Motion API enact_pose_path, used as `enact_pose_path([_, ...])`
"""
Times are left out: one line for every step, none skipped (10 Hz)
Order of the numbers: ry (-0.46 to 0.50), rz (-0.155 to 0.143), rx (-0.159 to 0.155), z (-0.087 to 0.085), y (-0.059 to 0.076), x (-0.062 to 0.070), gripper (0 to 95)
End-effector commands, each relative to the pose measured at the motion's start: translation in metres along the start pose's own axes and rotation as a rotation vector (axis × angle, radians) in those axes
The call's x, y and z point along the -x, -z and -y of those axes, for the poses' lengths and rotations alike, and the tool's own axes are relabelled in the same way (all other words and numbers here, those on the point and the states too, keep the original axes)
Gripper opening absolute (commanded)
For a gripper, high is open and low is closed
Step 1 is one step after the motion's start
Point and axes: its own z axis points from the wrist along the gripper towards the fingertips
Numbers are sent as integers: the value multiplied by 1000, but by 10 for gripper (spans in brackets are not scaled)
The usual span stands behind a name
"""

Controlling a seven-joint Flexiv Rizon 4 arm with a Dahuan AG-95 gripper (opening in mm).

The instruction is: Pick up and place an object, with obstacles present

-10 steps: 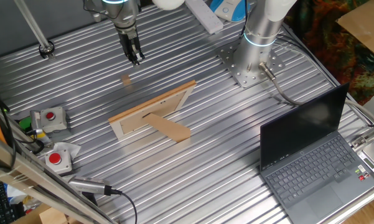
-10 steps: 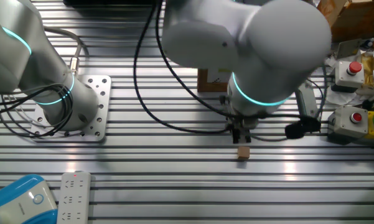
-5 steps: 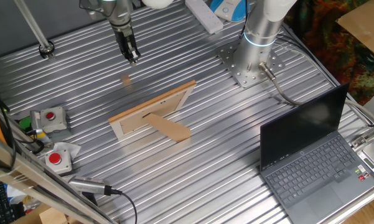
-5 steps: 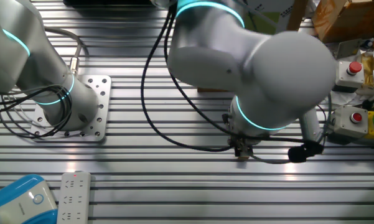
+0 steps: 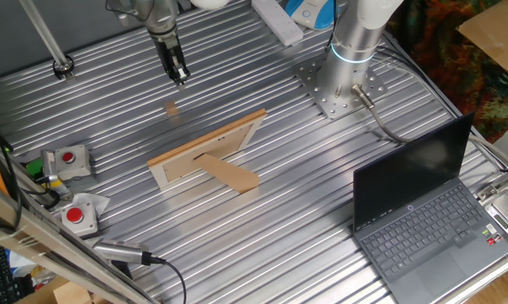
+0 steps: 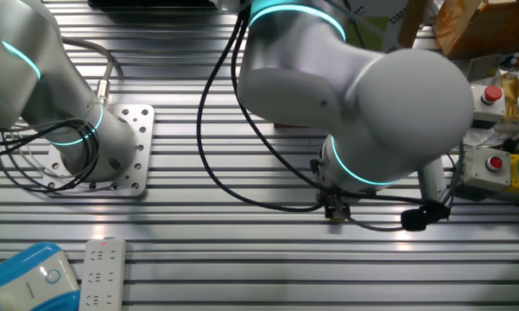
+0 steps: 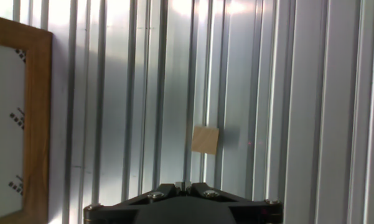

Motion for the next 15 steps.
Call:
enact_pose_path([-8,-1,29,1,-1,1,0])
enact_pose_path([-17,-2,37,1,-1,1,0])
enact_pose_path([-33,-2,36,1,-1,1,0])
enact_pose_path([-49,1,34,1,-1,1,0])
enact_pose_path([-64,0,25,1,-1,1,0])
enact_pose_path([-80,0,24,1,-1,1,0])
enact_pose_path([-86,-5,26,1,-1,1,0])
enact_pose_path([-90,-19,24,1,-1,1,0])
enact_pose_path([-94,-51,22,1,-1,1,0])
enact_pose_path([-104,-75,22,1,-1,1,0])
enact_pose_path([-117,-88,21,1,-1,1,0])
enact_pose_path([-135,-94,24,1,-1,1,0])
enact_pose_path([-151,-94,18,1,-1,1,0])
enact_pose_path([-161,-93,10,1,-1,1,0])
enact_pose_path([-173,-93,6,1,-1,1,0])
